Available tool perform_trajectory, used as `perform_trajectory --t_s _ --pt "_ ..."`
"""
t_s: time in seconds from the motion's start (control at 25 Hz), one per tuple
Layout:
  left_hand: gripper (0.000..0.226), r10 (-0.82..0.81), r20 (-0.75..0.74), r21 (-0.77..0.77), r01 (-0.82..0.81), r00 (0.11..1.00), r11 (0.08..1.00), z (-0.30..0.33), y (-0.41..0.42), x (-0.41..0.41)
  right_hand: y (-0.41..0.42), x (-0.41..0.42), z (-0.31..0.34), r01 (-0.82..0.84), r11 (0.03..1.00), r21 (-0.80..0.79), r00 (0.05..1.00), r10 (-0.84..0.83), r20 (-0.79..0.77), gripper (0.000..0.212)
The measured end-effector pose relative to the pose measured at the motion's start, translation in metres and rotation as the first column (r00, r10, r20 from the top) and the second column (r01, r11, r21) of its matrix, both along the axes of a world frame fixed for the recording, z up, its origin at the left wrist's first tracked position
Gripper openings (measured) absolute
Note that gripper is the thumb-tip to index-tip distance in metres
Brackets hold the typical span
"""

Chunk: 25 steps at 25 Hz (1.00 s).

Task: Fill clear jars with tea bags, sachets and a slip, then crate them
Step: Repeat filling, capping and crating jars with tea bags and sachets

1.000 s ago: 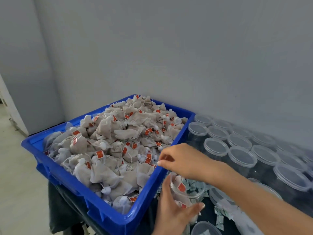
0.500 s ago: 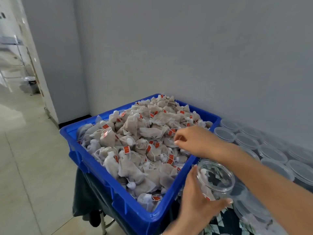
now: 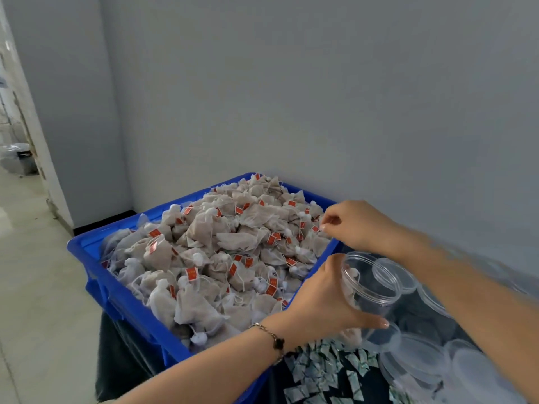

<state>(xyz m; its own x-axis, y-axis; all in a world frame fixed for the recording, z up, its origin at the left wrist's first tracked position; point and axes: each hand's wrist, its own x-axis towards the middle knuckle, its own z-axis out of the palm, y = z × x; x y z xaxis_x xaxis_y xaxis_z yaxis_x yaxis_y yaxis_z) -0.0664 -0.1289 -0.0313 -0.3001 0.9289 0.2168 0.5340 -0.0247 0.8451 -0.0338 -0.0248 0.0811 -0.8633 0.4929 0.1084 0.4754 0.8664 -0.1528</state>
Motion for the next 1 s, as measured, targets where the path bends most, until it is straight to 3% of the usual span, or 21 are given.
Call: perform_trajectory --t_s 0.08,0.16,0.32,0.44,0.52,0.68,0.76,0.88,1.0 --pt "0.088 0.004 0.043 0.012 -0.005 0.999 1.0 -0.005 -0.002 0.0 0.006 -0.005 -0.012 0.013 1.0 -0.004 0.996 -0.012 0.084 0.017" --pt "0.094 0.013 0.106 0.007 -0.014 0.994 1.0 -0.013 -0.002 0.0 0.012 -0.011 -0.019 0.017 0.999 0.029 0.988 -0.022 0.152 0.018" --pt "0.1 0.026 0.073 -0.049 -0.023 0.997 0.999 -0.026 0.004 -0.008 0.017 -0.039 -0.024 -0.1 0.992 0.083 0.961 0.075 0.265 0.02" --pt "0.104 -0.002 0.01 -0.072 0.003 1.0 0.997 -0.026 0.006 -0.012 0.011 -0.083 -0.036 -0.31 0.948 0.064 0.886 0.264 0.381 0.027" --pt "0.105 0.002 -0.013 -0.068 -0.003 1.0 0.998 -0.026 0.007 -0.012 -0.003 -0.115 -0.053 -0.384 0.92 0.076 0.826 0.306 0.473 0.037" --pt "0.104 -0.01 -0.013 -0.054 0.009 1.0 0.998 -0.022 0.004 -0.011 -0.016 -0.148 -0.083 -0.363 0.931 0.042 0.734 0.258 0.628 0.05" --pt "0.101 0.005 0.011 -0.041 -0.005 1.0 0.999 -0.023 0.003 -0.012 -0.015 -0.14 -0.072 -0.326 0.945 0.009 0.798 0.271 0.538 0.041" --pt "0.102 0.016 0.051 -0.042 -0.013 0.999 0.999 -0.029 0.003 -0.012 -0.009 -0.099 -0.032 -0.285 0.957 0.061 0.931 0.26 0.256 0.031" --pt "0.107 0.024 0.072 -0.037 -0.021 0.997 0.999 -0.033 0.004 -0.011 -0.005 -0.027 0.012 -0.183 0.977 0.11 0.98 0.19 -0.059 0.04"
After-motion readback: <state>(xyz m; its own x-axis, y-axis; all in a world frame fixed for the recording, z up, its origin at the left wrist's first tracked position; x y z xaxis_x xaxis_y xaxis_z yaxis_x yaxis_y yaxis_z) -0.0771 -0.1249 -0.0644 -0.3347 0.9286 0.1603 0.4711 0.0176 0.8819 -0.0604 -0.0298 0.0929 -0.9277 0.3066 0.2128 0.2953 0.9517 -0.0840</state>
